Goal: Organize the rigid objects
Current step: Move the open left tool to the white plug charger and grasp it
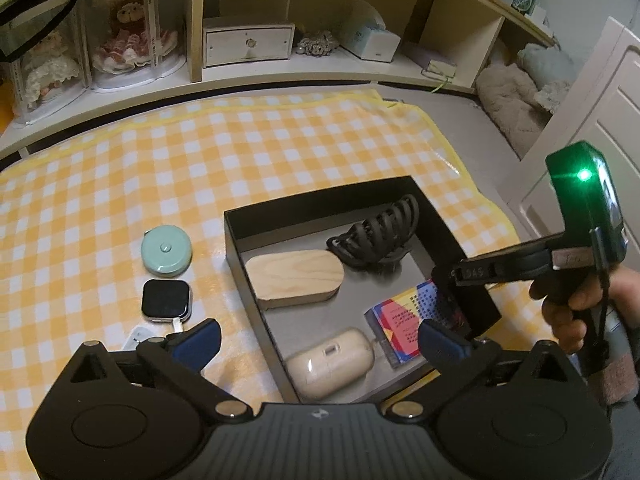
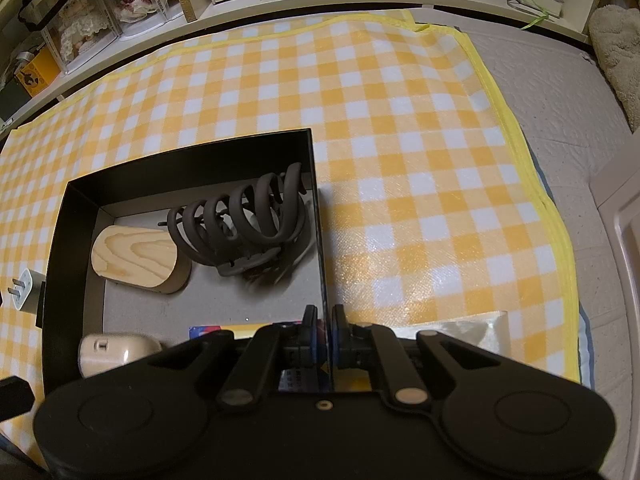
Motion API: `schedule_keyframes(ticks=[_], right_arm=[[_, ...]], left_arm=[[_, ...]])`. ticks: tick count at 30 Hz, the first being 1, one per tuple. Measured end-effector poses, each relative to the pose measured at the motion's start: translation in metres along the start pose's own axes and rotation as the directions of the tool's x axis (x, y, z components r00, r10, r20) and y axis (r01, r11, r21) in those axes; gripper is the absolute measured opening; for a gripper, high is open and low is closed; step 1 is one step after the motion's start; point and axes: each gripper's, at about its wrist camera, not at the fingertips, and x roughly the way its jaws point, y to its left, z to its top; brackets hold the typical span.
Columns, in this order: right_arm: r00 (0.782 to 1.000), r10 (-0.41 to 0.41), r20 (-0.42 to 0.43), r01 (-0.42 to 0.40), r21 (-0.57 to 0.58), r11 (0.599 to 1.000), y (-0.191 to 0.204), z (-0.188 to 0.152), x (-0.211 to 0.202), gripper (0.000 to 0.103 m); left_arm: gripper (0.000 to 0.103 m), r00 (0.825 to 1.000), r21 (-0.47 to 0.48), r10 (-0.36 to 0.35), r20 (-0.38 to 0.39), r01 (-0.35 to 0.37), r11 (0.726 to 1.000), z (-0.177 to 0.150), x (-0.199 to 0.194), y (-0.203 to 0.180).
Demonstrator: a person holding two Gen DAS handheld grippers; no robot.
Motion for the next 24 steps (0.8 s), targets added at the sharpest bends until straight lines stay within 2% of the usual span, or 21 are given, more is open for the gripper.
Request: schedule_keyframes(ticks=[13,24], right_arm=[[1.000,0.000,0.000,0.000,0.000,1.000,0.000,0.001,0.000,0.007],[1.000,-0.001,-0.001,0.001,-0.001,1.000,0.000,0.001,0.000,0.007]], left_arm=[[0.103,1.000,-0.002,0.016,-0.012,-0.016,1.000,-0.002,0.001,0.003],[0.103,0.998,-0.038,0.060,0.029,-0.059,0.998,0.003,-0.013,0.018]])
